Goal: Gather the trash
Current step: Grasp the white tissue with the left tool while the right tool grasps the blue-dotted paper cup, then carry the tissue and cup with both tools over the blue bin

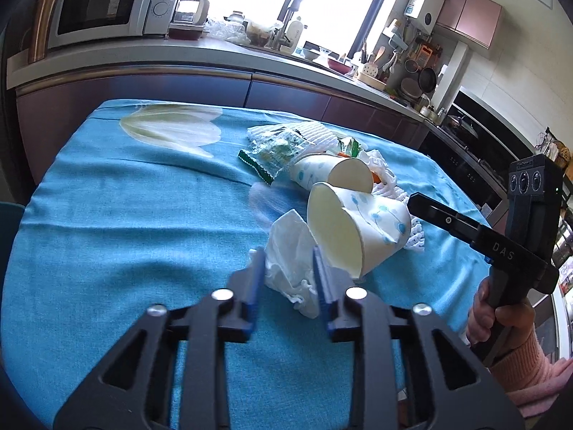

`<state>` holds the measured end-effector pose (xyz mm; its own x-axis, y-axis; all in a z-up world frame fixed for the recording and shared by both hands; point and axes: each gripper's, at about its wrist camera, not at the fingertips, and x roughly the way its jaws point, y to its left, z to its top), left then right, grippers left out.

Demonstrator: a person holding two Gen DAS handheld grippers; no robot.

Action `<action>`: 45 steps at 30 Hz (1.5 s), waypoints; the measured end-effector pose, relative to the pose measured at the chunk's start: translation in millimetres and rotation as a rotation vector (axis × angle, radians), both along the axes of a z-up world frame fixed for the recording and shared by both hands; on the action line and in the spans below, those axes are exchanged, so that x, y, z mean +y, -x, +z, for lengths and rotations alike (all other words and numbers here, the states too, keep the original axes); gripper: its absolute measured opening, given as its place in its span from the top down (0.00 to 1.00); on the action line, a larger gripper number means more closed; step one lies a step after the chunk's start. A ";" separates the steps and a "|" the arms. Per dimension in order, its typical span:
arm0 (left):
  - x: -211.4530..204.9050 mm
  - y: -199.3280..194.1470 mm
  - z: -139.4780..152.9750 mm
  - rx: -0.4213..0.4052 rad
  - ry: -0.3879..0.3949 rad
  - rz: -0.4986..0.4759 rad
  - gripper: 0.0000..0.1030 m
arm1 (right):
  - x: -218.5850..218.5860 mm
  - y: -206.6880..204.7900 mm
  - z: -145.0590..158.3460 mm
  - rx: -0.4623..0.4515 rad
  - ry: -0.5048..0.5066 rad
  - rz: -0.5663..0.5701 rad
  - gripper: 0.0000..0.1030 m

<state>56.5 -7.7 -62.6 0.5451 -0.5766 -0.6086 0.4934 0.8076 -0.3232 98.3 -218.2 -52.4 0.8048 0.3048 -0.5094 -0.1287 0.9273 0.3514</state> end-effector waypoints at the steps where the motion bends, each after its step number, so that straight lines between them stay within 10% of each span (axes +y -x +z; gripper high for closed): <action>1: -0.4 -0.5 -1.1 0.003 0.003 -0.008 0.62 | -0.1 -2.3 -3.4 0.016 -0.006 0.009 0.73; 6: -8.6 -7.5 -15.2 0.067 0.016 -0.050 0.53 | 2.9 -10.9 -17.3 0.060 -0.074 0.058 0.73; 10: -14.8 -13.5 -28.4 0.123 0.018 -0.076 0.83 | 7.8 -10.9 -18.8 0.061 -0.114 0.088 0.92; 16: -0.9 -7.1 -22.3 0.094 0.035 -0.043 0.92 | 16.4 -8.2 -9.2 0.027 -0.165 0.125 0.95; 34: 165.3 8.3 35.0 -0.022 0.045 0.305 0.94 | 171.0 -76.6 28.2 -0.011 -0.177 0.448 1.00; 45: 194.0 2.1 11.4 0.026 0.091 0.336 0.94 | 137.2 -78.6 26.4 0.023 -0.048 0.253 0.65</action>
<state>54.4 186.3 -51.2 0.6985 -0.4203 -0.5792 0.1959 0.8907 -0.4101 176.9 -81.0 -26.0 0.6881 0.5193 -0.5068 -0.3463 0.8488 0.3995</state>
